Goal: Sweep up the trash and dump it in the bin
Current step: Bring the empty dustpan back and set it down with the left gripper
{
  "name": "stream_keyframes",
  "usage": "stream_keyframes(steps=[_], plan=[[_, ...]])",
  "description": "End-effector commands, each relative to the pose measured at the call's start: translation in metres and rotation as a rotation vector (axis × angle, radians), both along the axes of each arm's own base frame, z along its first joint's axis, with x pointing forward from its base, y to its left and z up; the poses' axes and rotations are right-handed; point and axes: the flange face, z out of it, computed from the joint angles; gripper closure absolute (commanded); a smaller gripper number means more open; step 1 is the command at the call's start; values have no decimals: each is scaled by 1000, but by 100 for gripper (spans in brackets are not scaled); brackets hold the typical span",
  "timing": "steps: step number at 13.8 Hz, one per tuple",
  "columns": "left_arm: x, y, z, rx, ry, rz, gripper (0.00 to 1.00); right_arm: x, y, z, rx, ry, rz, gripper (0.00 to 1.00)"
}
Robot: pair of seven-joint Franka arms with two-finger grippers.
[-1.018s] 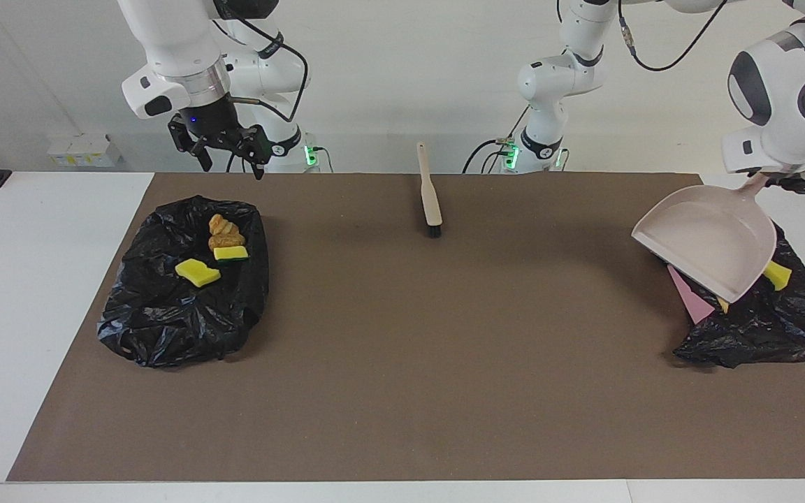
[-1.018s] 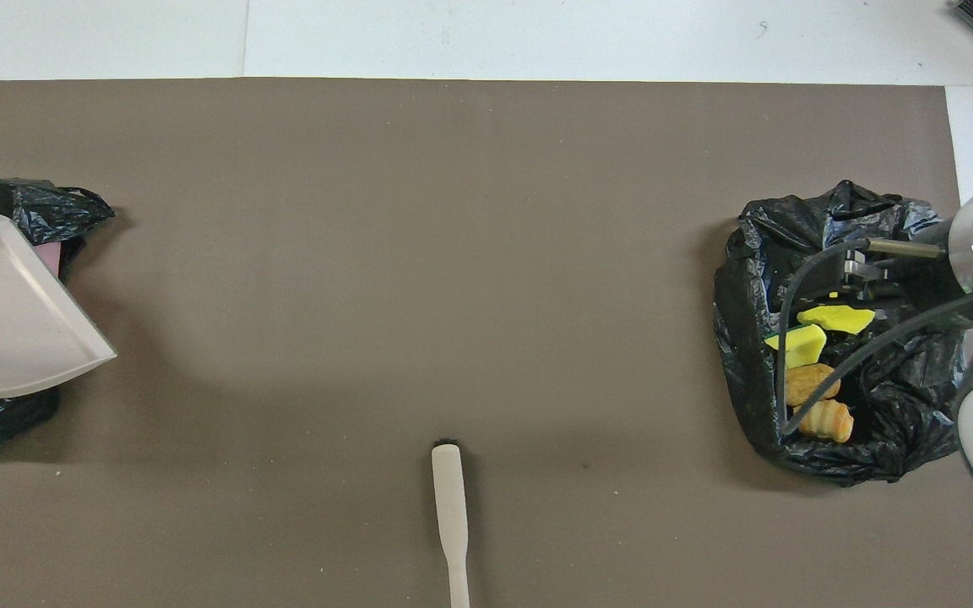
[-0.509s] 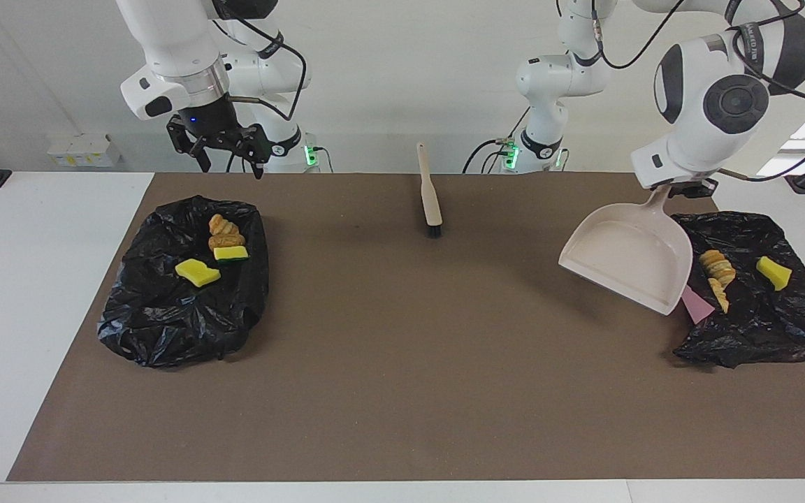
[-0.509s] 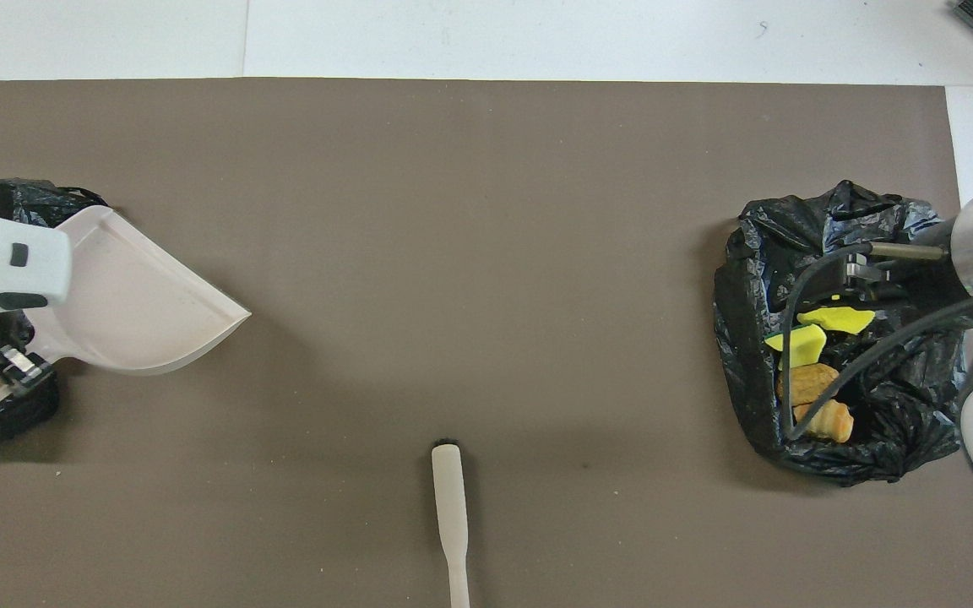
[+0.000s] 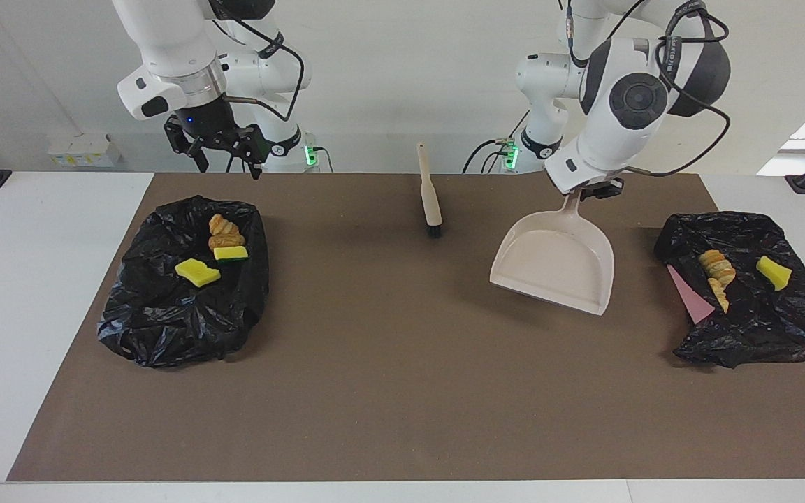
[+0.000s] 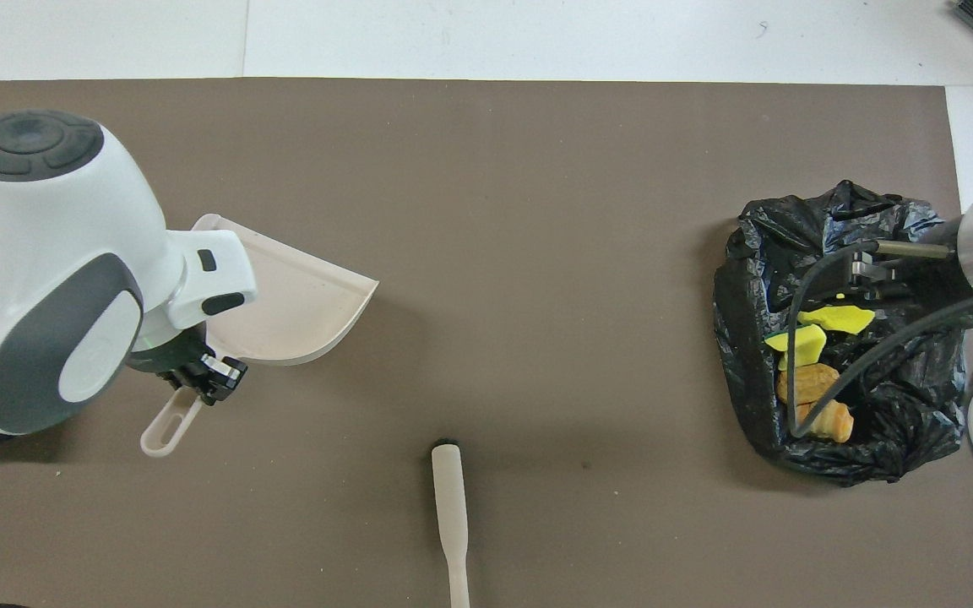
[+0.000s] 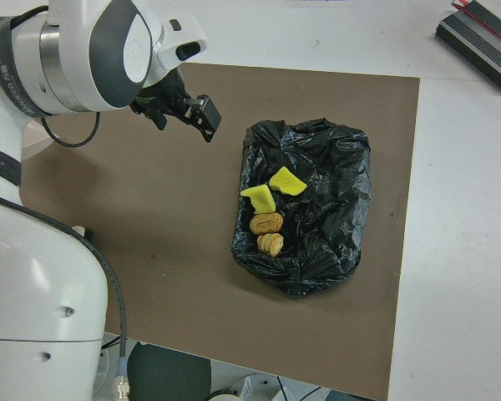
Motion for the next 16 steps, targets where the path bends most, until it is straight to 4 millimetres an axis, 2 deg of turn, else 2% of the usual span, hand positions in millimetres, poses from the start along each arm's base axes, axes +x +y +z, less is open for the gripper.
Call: stream_keyframes(steps=[1,2,3,8,9,10,12,13,14,15,16], plan=[[-8,-34,-3,-61,-36,92,100,-4,-5,1,15,-14,13,0],[-10,-56,-15,-61,-29,125,100,-4,-5,1,13,-15,13,0],[-11,-73,-19,-83,-36,153,100,-4,-5,1,15,-14,13,0],[-11,-153,-71,-129,-77,257,100,-3,-5,1,15,-14,13,0],[-12,-166,-77,-137,-96,274,100,-3,-5,0,13,-13,13,0],[-15,-178,-92,-143,-105,281,100,-3,-5,0,13,-13,13,0],[-21,-186,-119,-169,-140,295,100,-3,-7,1,12,-16,12,0],[-27,-195,-135,-192,-157,299,100,-2,-8,0,12,-15,9,0],[-28,-205,-157,-198,-167,324,100,-2,-7,1,12,-16,10,0],[-26,-210,-169,-201,-176,339,100,-2,-6,0,15,-14,10,0],[-24,-210,-168,-202,-176,339,100,-2,-5,1,17,-16,10,0]])
